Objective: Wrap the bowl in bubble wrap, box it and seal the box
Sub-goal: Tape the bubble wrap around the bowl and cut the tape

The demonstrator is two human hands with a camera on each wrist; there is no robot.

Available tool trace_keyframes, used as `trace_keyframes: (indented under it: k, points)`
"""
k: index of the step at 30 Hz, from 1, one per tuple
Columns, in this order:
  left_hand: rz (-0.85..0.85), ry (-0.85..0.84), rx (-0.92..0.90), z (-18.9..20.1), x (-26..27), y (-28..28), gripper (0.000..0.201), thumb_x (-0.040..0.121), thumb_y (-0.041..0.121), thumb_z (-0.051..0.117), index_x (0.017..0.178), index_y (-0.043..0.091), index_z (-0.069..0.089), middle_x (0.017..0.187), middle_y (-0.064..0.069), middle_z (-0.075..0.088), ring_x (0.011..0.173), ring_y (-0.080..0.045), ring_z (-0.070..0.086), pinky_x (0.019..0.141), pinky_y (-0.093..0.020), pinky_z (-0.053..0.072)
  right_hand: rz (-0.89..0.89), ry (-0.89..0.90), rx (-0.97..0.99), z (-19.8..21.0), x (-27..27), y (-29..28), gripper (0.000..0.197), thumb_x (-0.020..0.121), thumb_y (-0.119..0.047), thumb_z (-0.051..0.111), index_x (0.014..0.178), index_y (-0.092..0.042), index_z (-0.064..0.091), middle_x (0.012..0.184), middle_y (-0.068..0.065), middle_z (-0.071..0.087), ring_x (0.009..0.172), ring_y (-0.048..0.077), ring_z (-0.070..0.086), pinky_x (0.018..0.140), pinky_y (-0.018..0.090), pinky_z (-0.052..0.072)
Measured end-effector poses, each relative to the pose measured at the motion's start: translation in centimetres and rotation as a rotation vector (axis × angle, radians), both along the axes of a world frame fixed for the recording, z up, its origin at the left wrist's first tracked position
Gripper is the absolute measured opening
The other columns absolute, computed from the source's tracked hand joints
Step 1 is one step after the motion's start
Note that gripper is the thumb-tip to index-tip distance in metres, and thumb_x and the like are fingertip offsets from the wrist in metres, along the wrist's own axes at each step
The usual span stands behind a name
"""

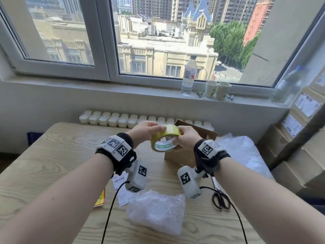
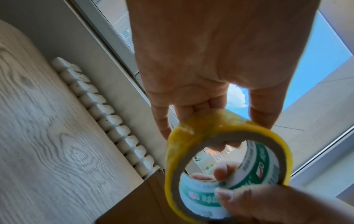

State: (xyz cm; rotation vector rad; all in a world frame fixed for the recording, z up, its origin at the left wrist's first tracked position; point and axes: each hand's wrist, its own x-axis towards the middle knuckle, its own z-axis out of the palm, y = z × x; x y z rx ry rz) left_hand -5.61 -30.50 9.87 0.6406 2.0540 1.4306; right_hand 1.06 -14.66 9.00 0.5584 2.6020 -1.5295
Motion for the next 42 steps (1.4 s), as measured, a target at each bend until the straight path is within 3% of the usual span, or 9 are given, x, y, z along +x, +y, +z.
trace_keyframes:
  k: [5, 11, 20, 22, 25, 29, 35, 38, 42]
  points:
    - [-0.029, -0.114, 0.097, 0.3, -0.3, 0.6, 0.017, 0.094, 0.023, 0.054, 0.088, 0.009, 0.061, 0.083, -0.004, 0.064, 0.079, -0.014, 0.061, 0.078, -0.019, 0.051, -0.073, -0.011, -0.404, 0.1, 1.0, 1.2, 0.022, 0.086, 0.015, 0.049, 0.091, -0.005, 0.057, 0.098, 0.013, 0.063, 0.085, 0.023, 0.067, 0.059, 0.029, 0.059]
    - [-0.061, -0.18, 0.129, 0.2, -0.9, 1.4, 0.016, 0.093, 0.023, 0.055, 0.087, 0.01, 0.061, 0.083, -0.002, 0.065, 0.079, -0.012, 0.062, 0.086, -0.025, 0.051, -0.135, -0.031, -0.563, 0.0, 0.9, 2.3, 0.023, 0.087, 0.017, 0.046, 0.087, -0.004, 0.056, 0.102, 0.018, 0.064, 0.086, 0.025, 0.067, 0.057, 0.029, 0.059]
    - [0.02, -0.046, -0.01, -0.3, -2.2, 3.0, 0.021, 0.092, 0.028, 0.058, 0.091, 0.009, 0.066, 0.09, -0.01, 0.066, 0.079, -0.018, 0.06, 0.082, -0.03, 0.049, -0.061, 0.032, 0.112, 0.4, -1.3, 3.8, 0.023, 0.082, -0.021, 0.073, 0.103, -0.022, 0.066, 0.088, -0.005, 0.066, 0.088, 0.014, 0.066, 0.084, 0.034, 0.056]
    - [0.024, -0.077, 0.019, -0.3, -2.0, 3.3, 0.026, 0.095, 0.032, 0.051, 0.093, 0.009, 0.065, 0.089, -0.008, 0.067, 0.08, -0.016, 0.062, 0.079, -0.026, 0.051, -0.089, 0.029, 0.114, 0.6, -1.6, 3.9, 0.006, 0.083, -0.025, 0.072, 0.088, -0.022, 0.069, 0.089, 0.0, 0.07, 0.089, 0.018, 0.069, 0.082, 0.037, 0.058]
    - [0.001, -0.193, 0.094, -0.3, -1.7, 3.5, 0.037, 0.097, 0.039, 0.043, 0.097, 0.009, 0.065, 0.089, -0.003, 0.07, 0.082, -0.013, 0.065, 0.081, -0.026, 0.051, -0.152, -0.022, 0.079, -0.1, -1.9, 4.2, 0.013, 0.085, -0.022, 0.068, 0.079, -0.011, 0.073, 0.088, 0.011, 0.074, 0.083, 0.024, 0.072, 0.076, 0.041, 0.06]
    - [-0.162, -0.18, 0.046, -1.4, -2.1, 2.5, 0.03, 0.09, 0.016, 0.058, 0.115, -0.001, 0.062, 0.11, -0.014, 0.068, 0.096, -0.018, 0.066, 0.092, -0.026, 0.052, -0.193, -0.072, 0.043, -1.1, -1.6, 4.3, 0.012, 0.086, -0.016, 0.066, 0.081, -0.006, 0.072, 0.088, 0.016, 0.074, 0.079, 0.028, 0.073, 0.077, 0.045, 0.06]
    - [-0.086, 0.052, -0.153, -2.7, -2.4, 2.4, 0.022, 0.087, 0.023, 0.066, 0.1, 0.006, 0.066, 0.085, -0.003, 0.069, 0.068, -0.005, 0.065, 0.071, -0.024, 0.052, -0.034, -0.041, 0.102, -0.8, -1.5, 3.4, 0.04, 0.087, 0.005, 0.046, 0.108, -0.018, 0.072, 0.112, 0.002, 0.068, 0.111, 0.017, 0.06, 0.098, 0.031, 0.047]
    - [-0.093, 0.079, -0.189, -3.1, -2.3, 2.3, 0.025, 0.087, 0.022, 0.067, 0.103, 0.003, 0.067, 0.09, -0.006, 0.069, 0.076, -0.012, 0.065, 0.078, -0.029, 0.053, 0.006, -0.047, 0.133, -0.1, -1.6, 2.7, 0.04, 0.087, 0.005, 0.046, 0.108, -0.016, 0.073, 0.114, 0.0, 0.068, 0.107, 0.013, 0.058, 0.089, 0.022, 0.042]
    - [-0.1, 0.096, -0.193, -3.2, -2.1, 2.2, 0.007, 0.087, 0.02, 0.066, 0.087, 0.013, 0.064, 0.074, 0.004, 0.066, 0.057, 0.003, 0.062, 0.056, -0.011, 0.048, -0.009, -0.003, 0.175, -0.2, -1.7, 2.3, 0.036, 0.084, 0.0, 0.049, 0.099, -0.018, 0.076, 0.101, -0.001, 0.069, 0.092, 0.014, 0.059, 0.076, 0.022, 0.045]
